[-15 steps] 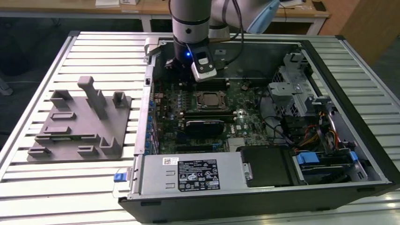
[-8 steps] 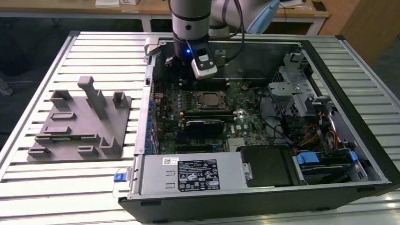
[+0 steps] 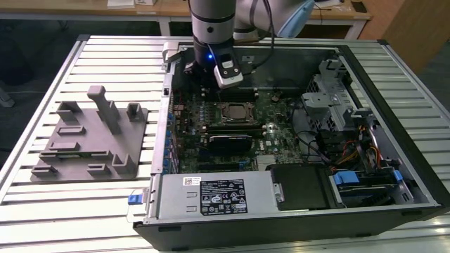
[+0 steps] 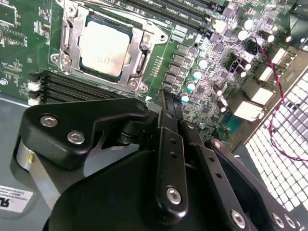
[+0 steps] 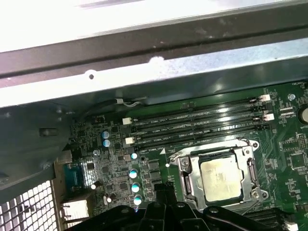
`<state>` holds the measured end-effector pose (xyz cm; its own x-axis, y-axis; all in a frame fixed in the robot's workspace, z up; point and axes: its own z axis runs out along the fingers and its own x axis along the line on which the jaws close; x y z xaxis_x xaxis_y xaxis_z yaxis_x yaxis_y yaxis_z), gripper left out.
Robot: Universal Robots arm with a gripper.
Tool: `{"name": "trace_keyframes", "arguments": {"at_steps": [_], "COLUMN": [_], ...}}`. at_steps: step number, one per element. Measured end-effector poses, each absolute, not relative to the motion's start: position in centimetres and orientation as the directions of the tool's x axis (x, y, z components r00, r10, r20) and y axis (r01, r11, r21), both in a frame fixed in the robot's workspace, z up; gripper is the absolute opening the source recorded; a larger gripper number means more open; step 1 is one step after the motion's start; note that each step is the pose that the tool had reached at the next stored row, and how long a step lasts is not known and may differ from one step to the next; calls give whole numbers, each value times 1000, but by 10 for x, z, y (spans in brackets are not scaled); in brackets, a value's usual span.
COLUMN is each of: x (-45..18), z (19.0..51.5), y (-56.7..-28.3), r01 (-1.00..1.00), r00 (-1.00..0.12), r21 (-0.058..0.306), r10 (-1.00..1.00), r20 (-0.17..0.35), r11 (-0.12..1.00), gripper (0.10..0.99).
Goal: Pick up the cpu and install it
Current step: 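Install the first cpu locking lever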
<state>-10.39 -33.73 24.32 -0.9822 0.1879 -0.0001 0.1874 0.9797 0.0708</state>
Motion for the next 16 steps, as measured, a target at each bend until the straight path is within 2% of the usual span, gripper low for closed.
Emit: {"name": "trace_keyframes", "arguments": {"at_steps": [12, 16], "x": [-107, -107], "z": [243, 243], "y": [-337, -337], "r01": [171, 171], "r00": [-985, -985], "r21": [228, 230], "r10": [169, 169], "r20": [29, 29], "r11": [959, 958], "gripper": [106, 106]}}
